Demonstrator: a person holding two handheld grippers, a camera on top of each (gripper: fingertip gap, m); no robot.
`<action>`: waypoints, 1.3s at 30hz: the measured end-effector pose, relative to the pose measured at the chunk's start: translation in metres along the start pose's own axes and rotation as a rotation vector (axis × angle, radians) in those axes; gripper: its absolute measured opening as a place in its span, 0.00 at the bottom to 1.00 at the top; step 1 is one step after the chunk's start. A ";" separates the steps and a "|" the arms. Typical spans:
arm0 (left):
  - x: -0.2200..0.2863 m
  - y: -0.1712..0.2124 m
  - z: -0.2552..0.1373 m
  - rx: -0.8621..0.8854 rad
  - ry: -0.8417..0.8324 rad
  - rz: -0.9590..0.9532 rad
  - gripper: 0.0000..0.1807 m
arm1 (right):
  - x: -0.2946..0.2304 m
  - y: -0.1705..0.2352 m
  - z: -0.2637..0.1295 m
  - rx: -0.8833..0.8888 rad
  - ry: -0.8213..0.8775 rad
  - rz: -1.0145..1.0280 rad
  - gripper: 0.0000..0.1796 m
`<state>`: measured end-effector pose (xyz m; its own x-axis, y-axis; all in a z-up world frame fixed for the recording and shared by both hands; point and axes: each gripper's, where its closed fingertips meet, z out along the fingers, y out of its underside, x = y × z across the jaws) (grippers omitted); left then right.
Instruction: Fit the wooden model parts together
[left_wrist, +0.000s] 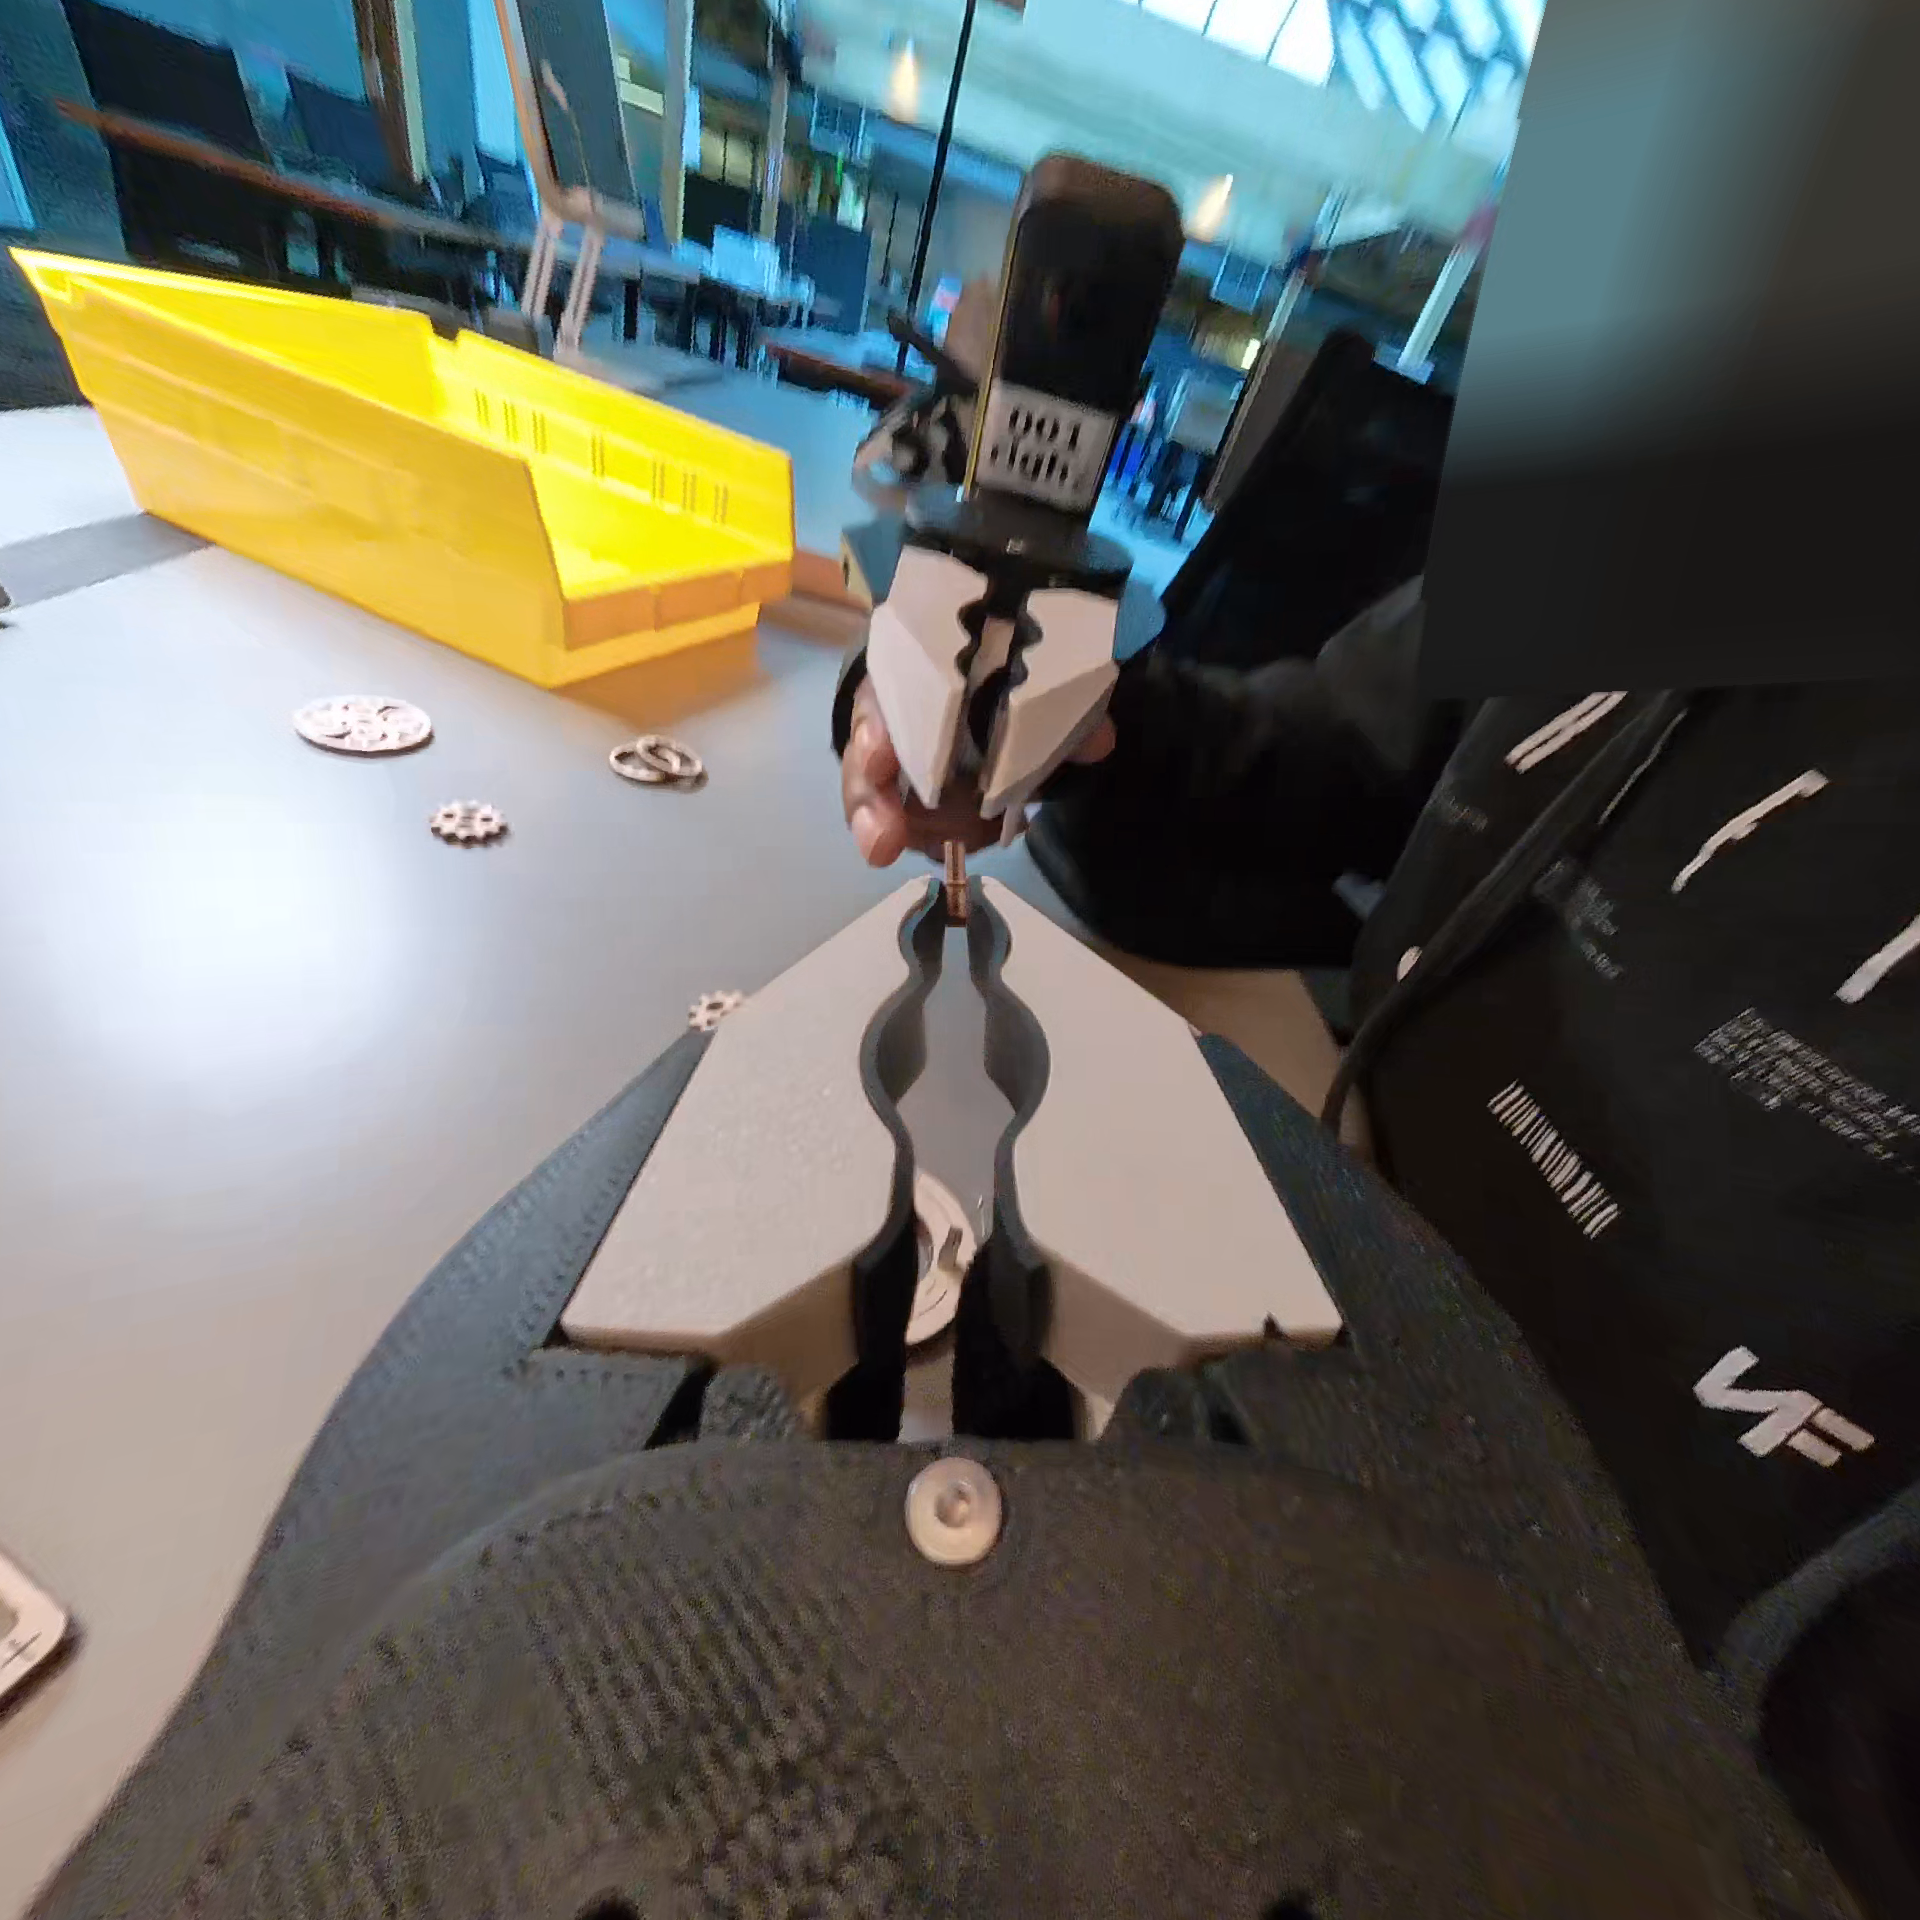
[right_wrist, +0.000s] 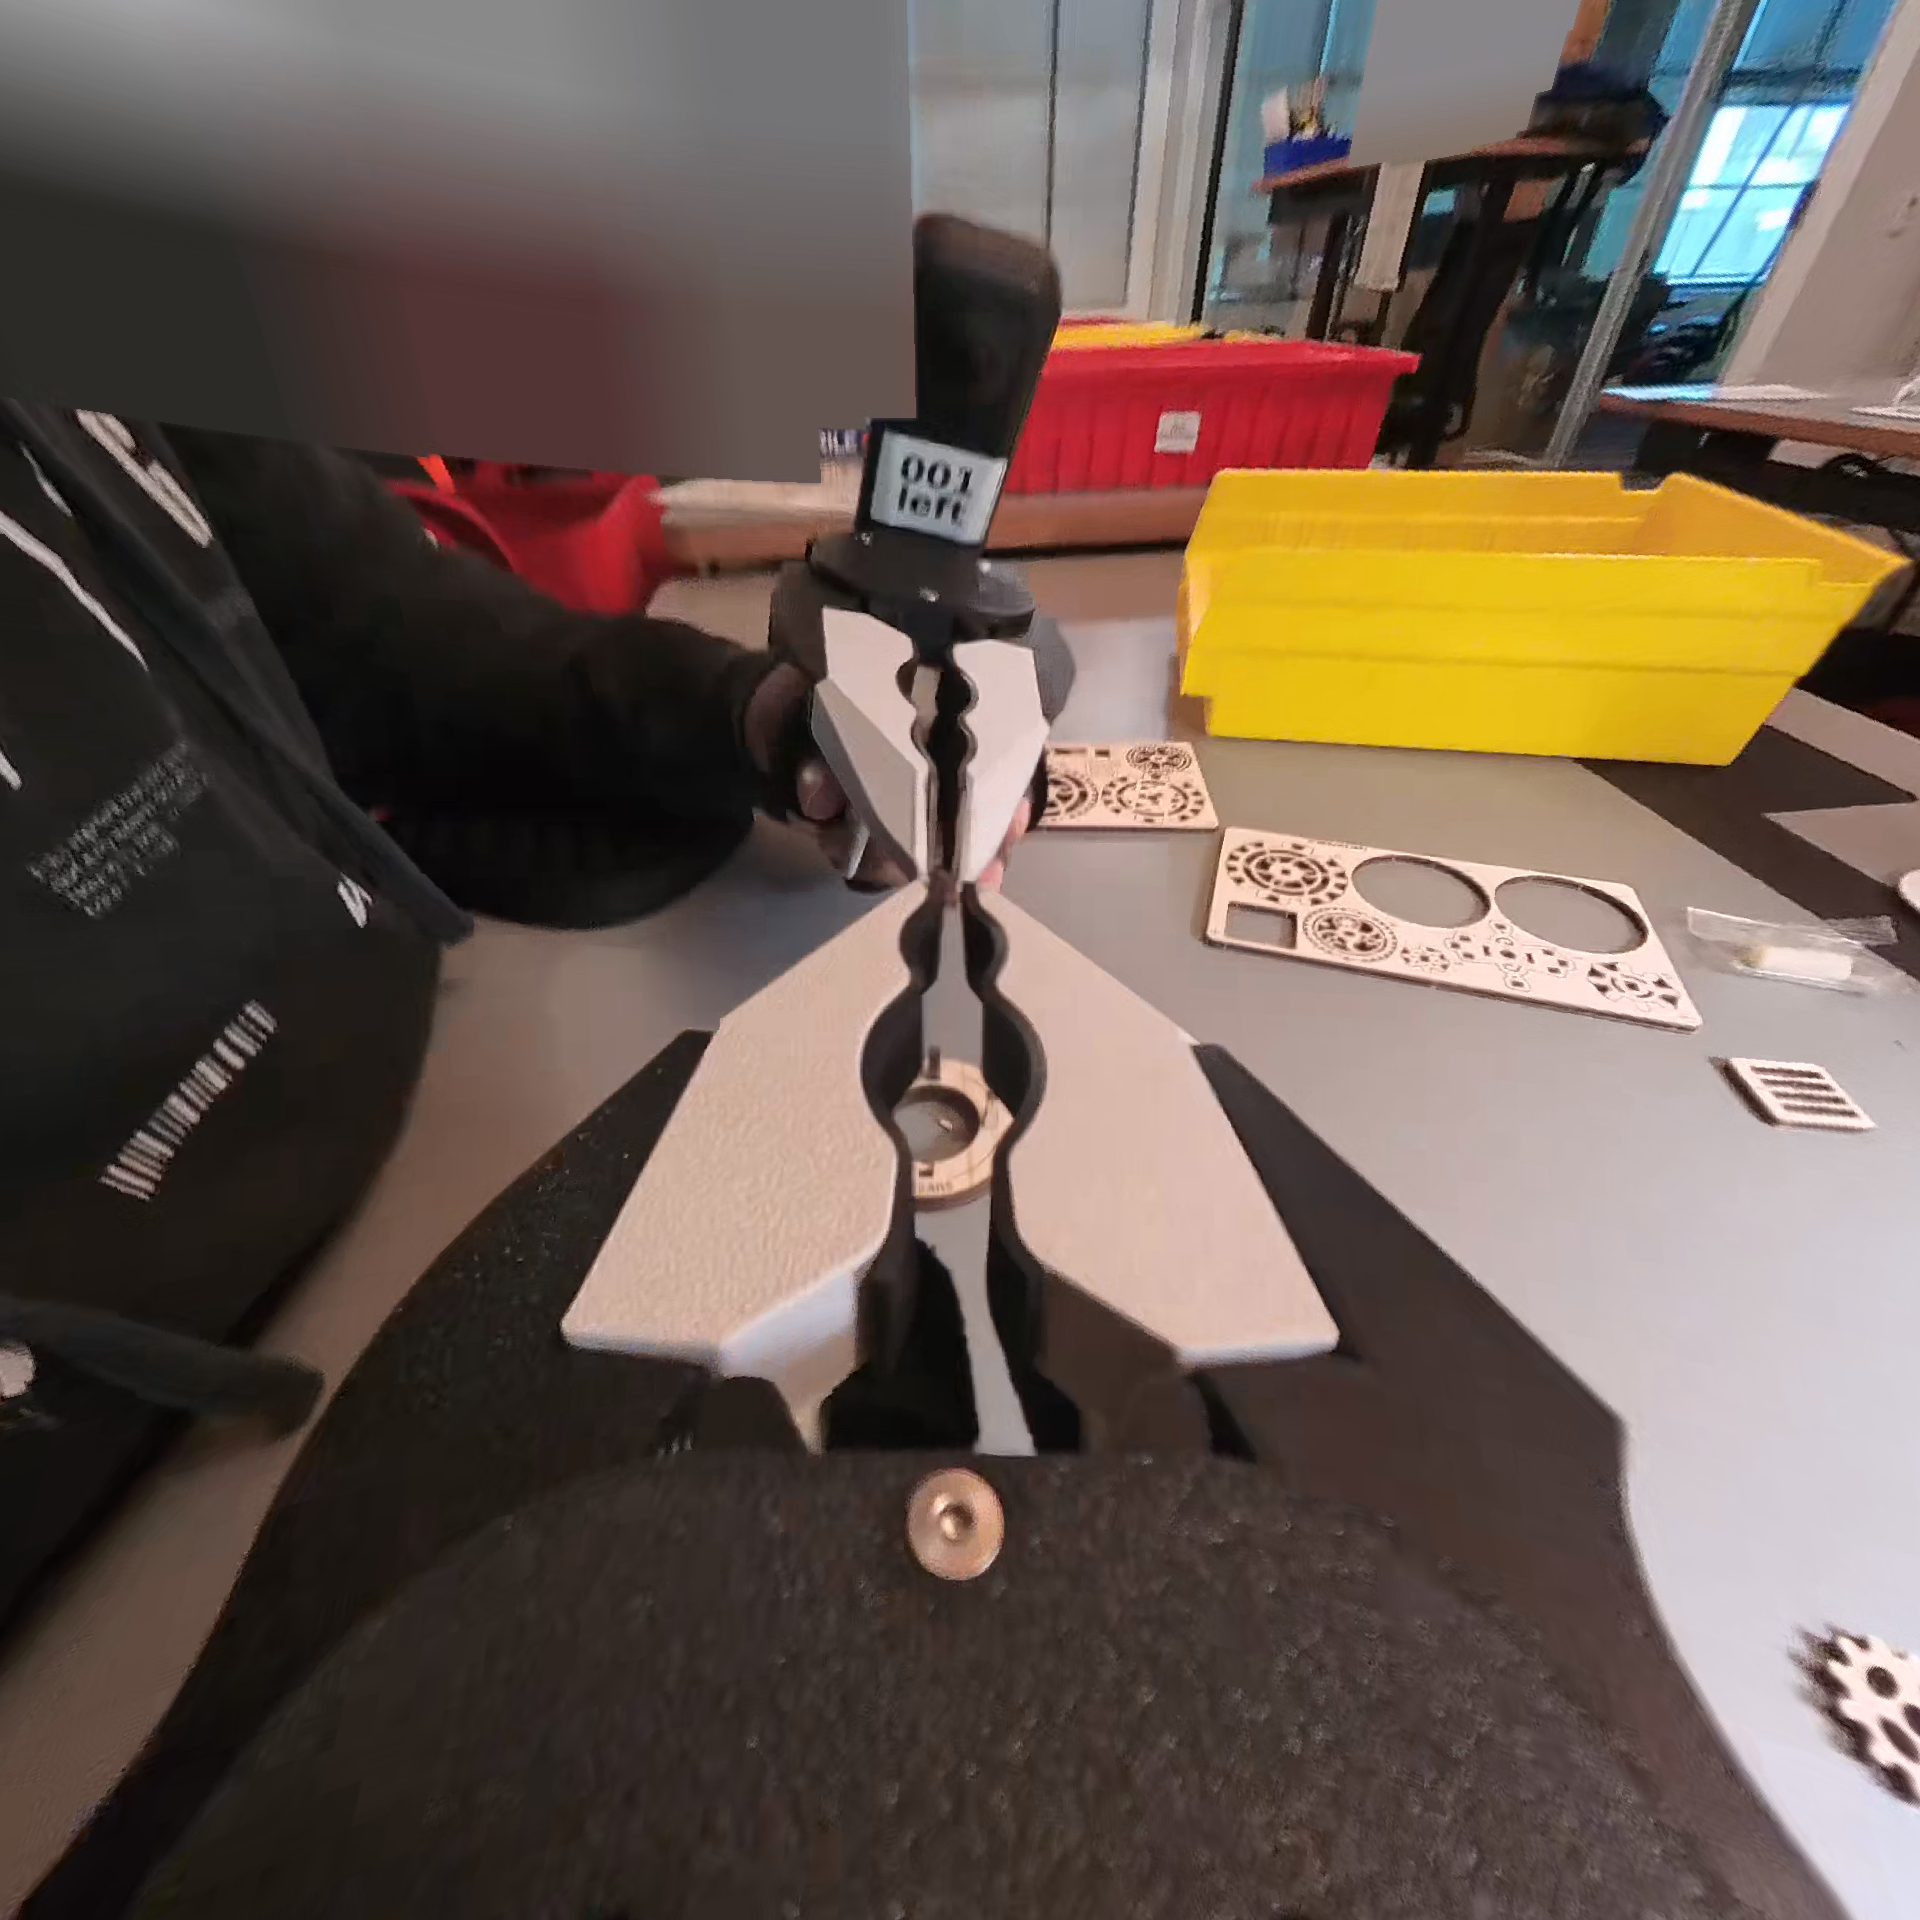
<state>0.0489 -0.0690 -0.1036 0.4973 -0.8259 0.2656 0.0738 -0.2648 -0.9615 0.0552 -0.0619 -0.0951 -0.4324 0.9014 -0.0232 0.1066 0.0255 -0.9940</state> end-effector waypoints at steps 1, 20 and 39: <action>0.000 -0.005 -0.002 0.033 0.007 -0.010 0.01 | 0.001 -0.001 -0.001 0.011 -0.003 0.018 0.03; 0.010 -0.004 0.004 0.065 0.051 0.075 0.01 | -0.013 0.006 0.011 0.001 -0.102 0.107 0.02; 0.008 0.004 0.005 0.020 0.047 0.062 0.01 | -0.010 0.008 0.011 -0.028 -0.075 0.077 0.01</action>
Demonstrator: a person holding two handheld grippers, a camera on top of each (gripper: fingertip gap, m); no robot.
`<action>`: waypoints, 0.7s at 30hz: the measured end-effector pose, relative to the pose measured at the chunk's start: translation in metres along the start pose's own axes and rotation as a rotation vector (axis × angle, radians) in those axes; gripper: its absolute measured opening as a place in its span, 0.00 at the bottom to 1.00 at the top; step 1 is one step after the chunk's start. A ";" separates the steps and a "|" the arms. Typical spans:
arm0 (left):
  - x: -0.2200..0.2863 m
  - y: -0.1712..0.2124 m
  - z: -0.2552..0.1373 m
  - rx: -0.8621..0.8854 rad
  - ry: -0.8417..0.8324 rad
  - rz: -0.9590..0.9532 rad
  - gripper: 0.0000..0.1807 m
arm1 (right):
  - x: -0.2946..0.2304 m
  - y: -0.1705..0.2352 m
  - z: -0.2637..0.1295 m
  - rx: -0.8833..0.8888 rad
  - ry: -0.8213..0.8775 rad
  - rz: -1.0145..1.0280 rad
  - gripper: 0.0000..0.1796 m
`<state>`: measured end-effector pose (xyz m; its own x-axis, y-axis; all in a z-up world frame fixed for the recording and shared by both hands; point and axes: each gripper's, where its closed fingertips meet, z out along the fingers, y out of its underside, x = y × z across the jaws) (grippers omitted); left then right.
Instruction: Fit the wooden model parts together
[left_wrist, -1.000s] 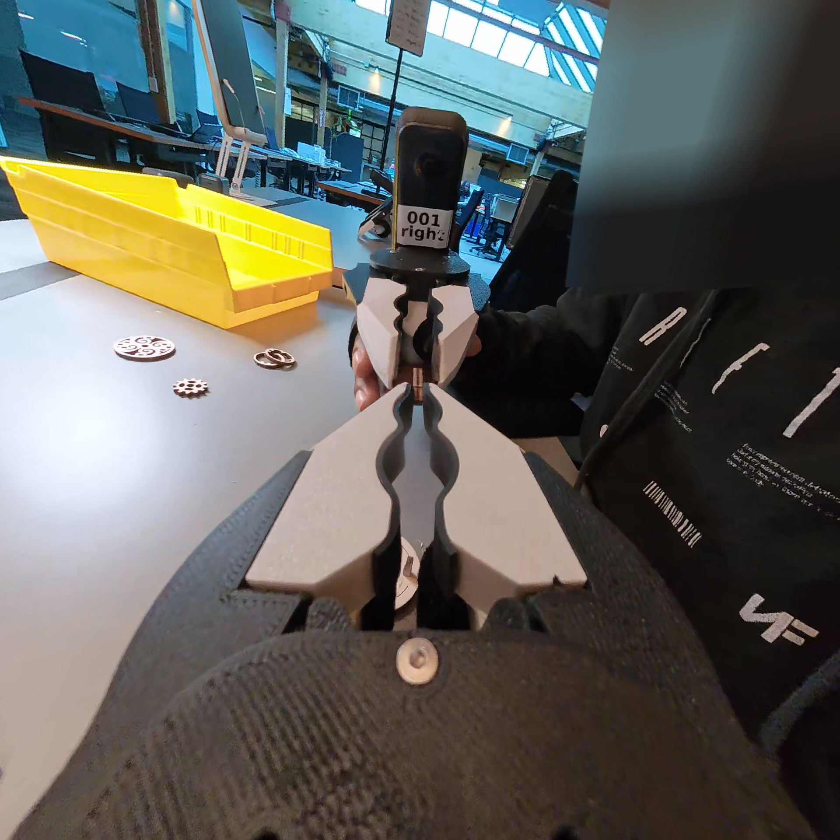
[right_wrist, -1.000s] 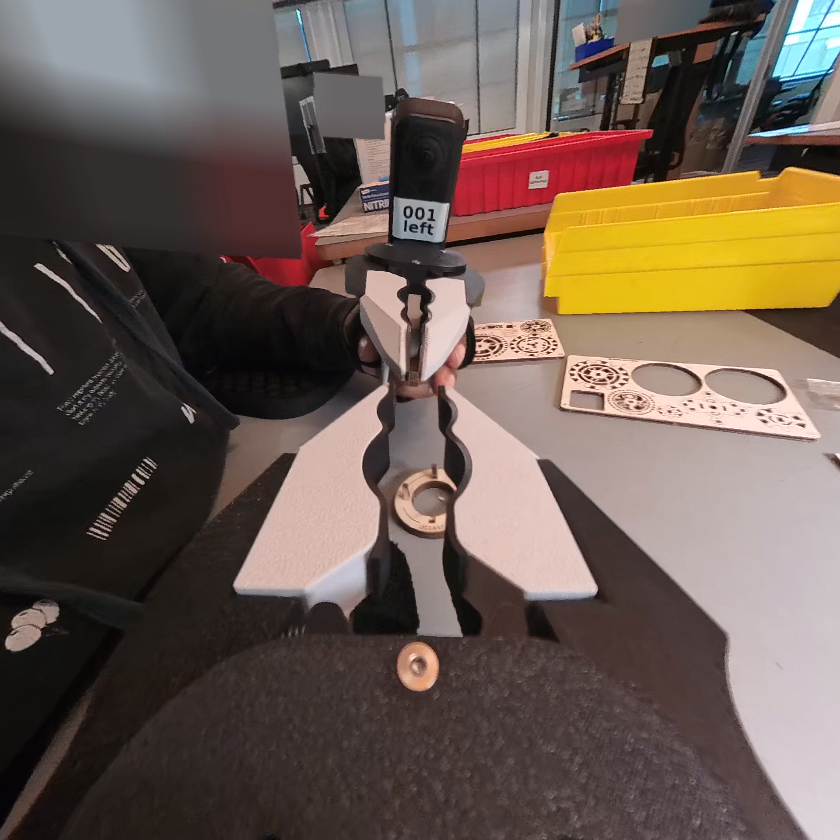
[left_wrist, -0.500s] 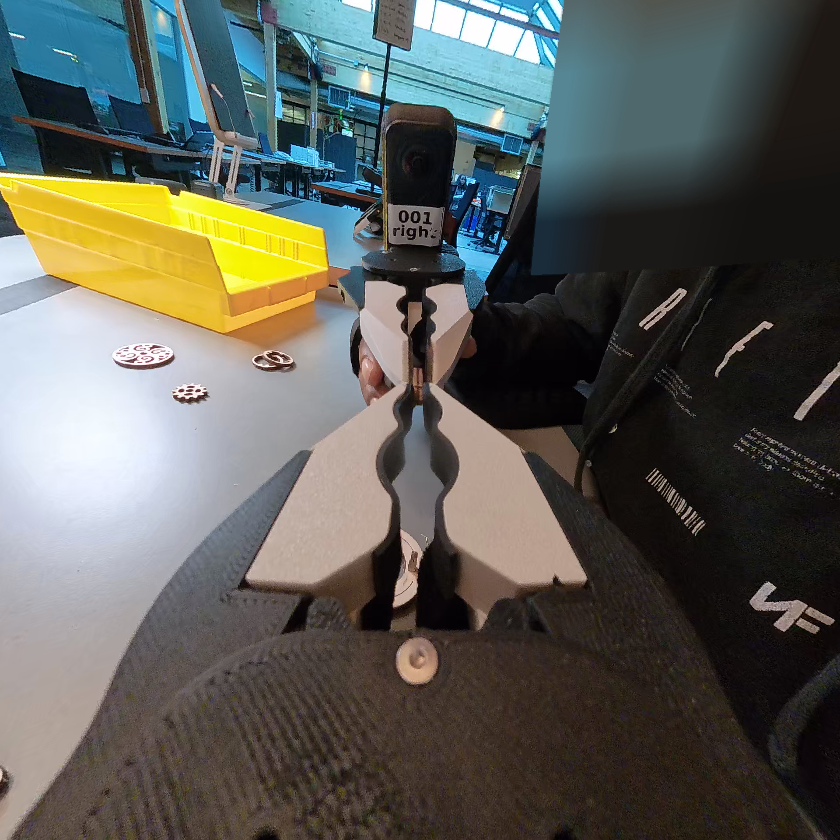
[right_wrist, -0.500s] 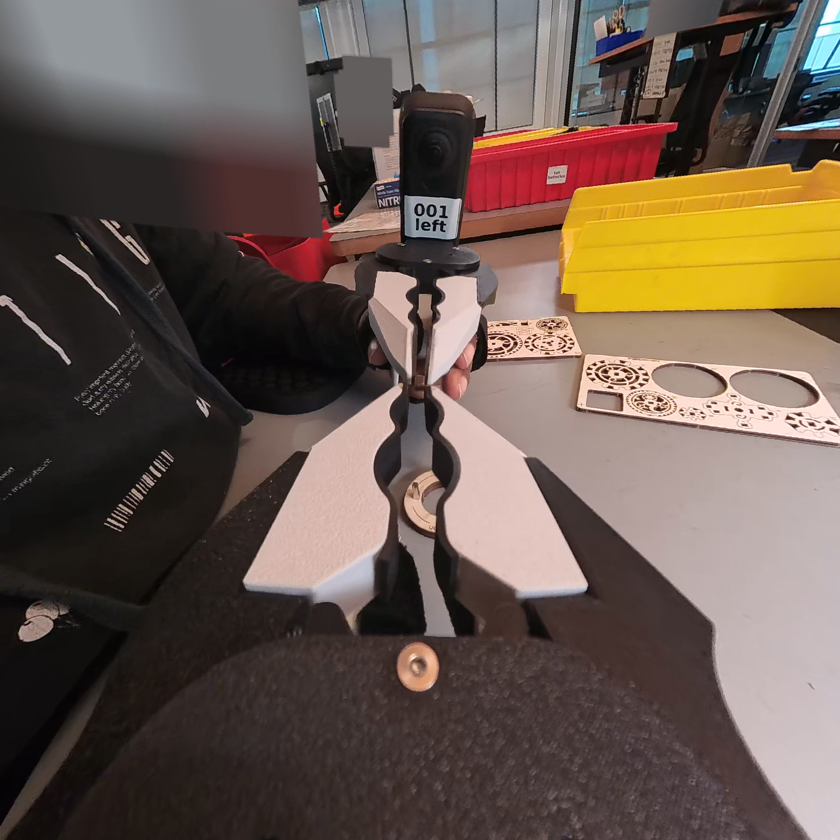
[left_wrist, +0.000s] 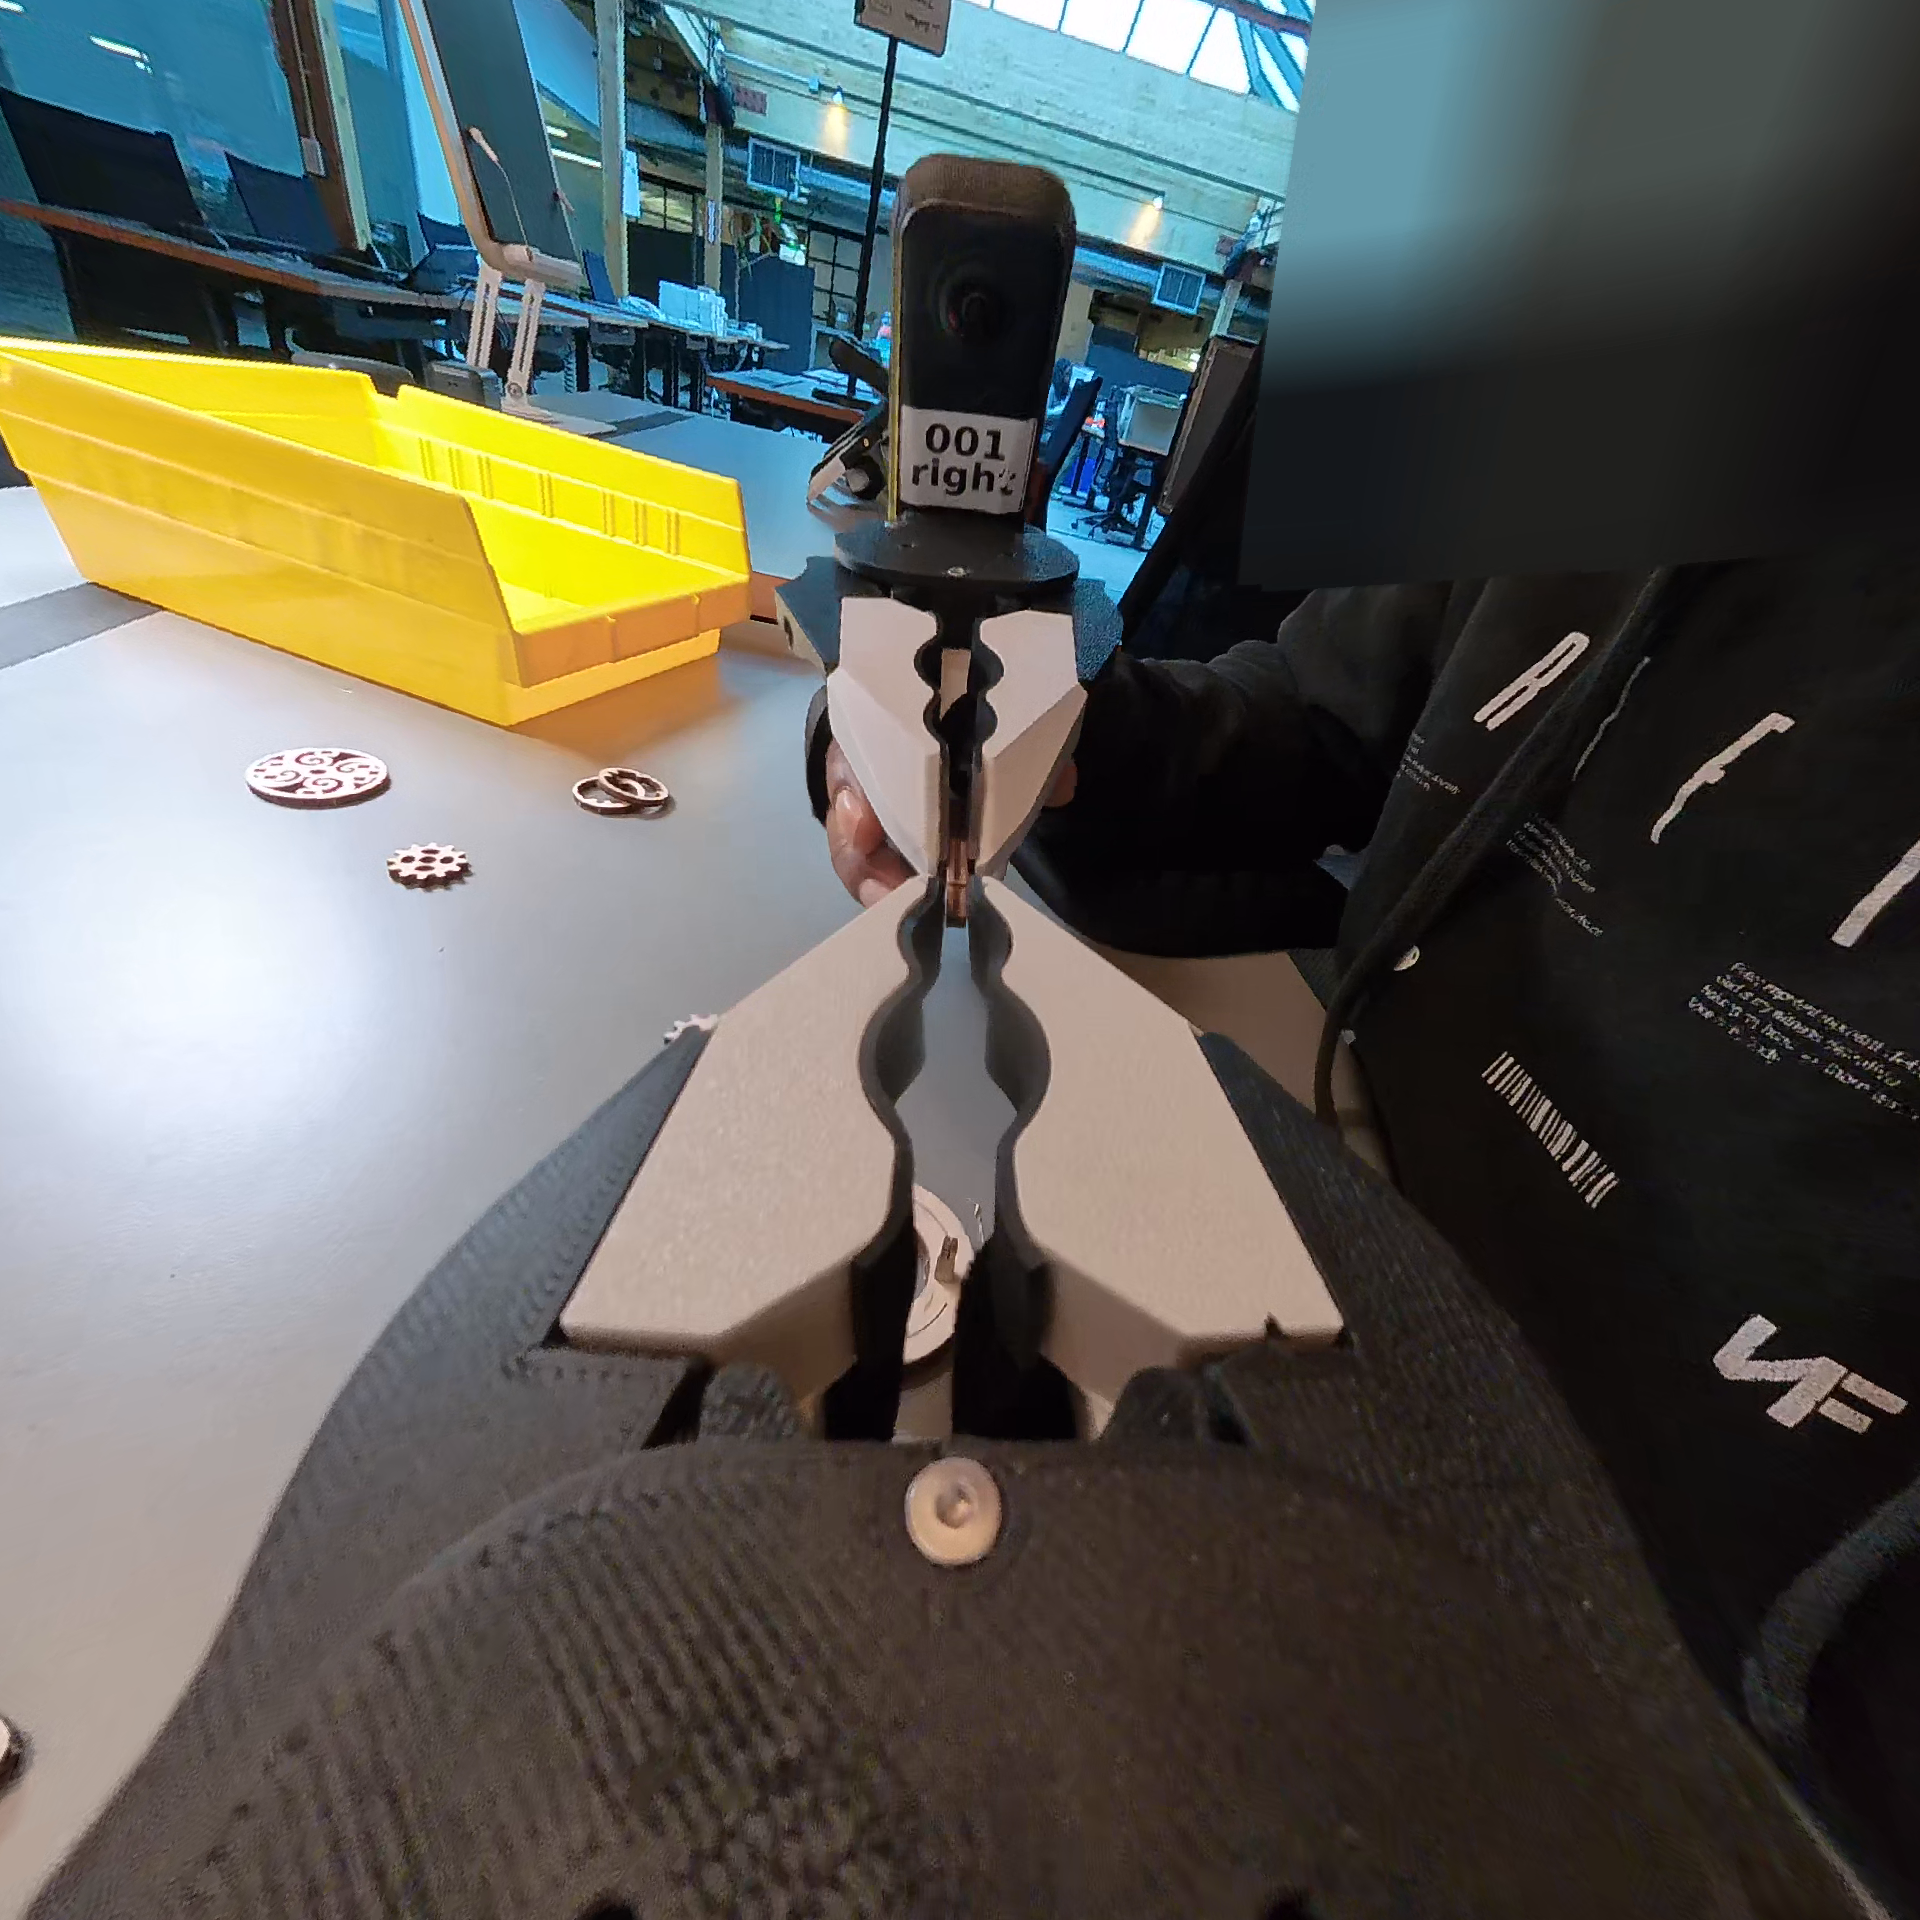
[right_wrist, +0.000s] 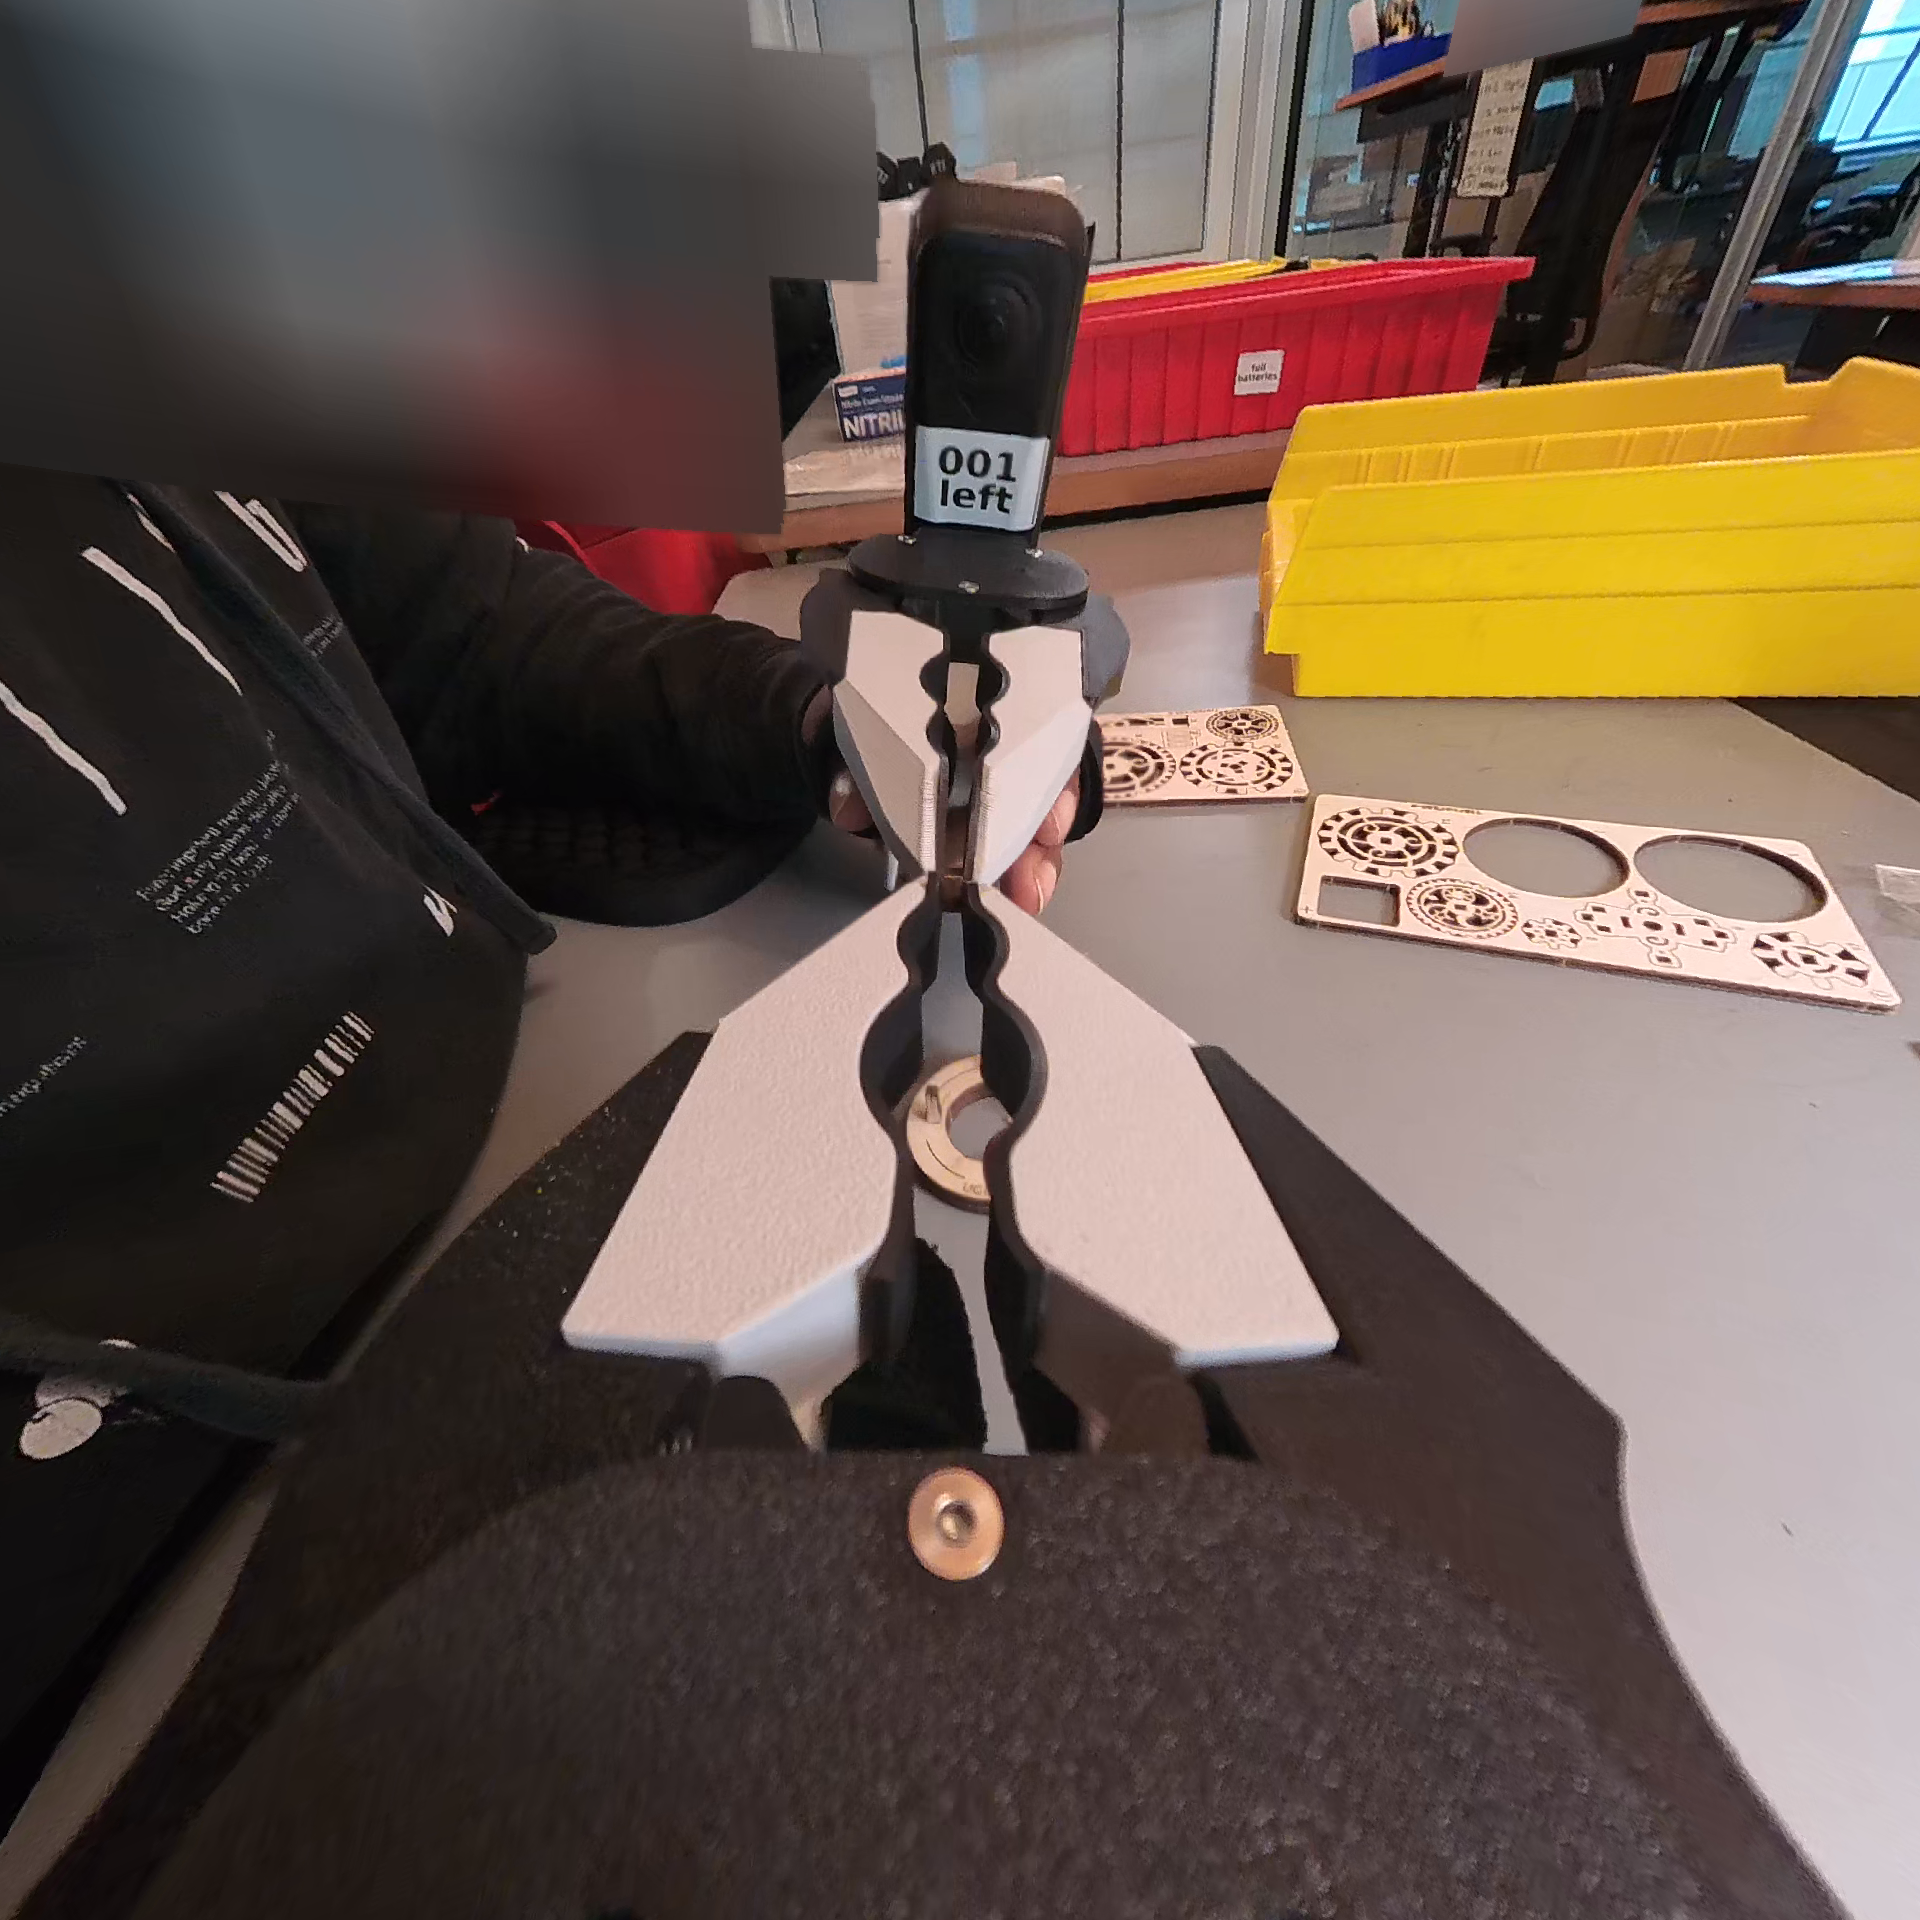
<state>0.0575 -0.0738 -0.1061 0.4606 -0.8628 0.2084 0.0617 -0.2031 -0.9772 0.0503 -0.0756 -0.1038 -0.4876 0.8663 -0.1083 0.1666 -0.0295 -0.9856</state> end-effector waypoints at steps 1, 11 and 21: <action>-0.003 0.002 -0.001 -0.016 -0.013 0.000 0.05 | 0.000 0.002 0.000 -0.019 -0.001 0.000 0.01; -0.028 0.088 -0.020 -0.553 -0.073 0.024 0.43 | 0.018 0.068 0.001 -0.509 0.059 -0.054 0.01; -0.021 0.097 -0.011 -0.629 0.017 0.146 0.40 | 0.013 0.081 0.009 -0.824 0.026 -0.071 0.01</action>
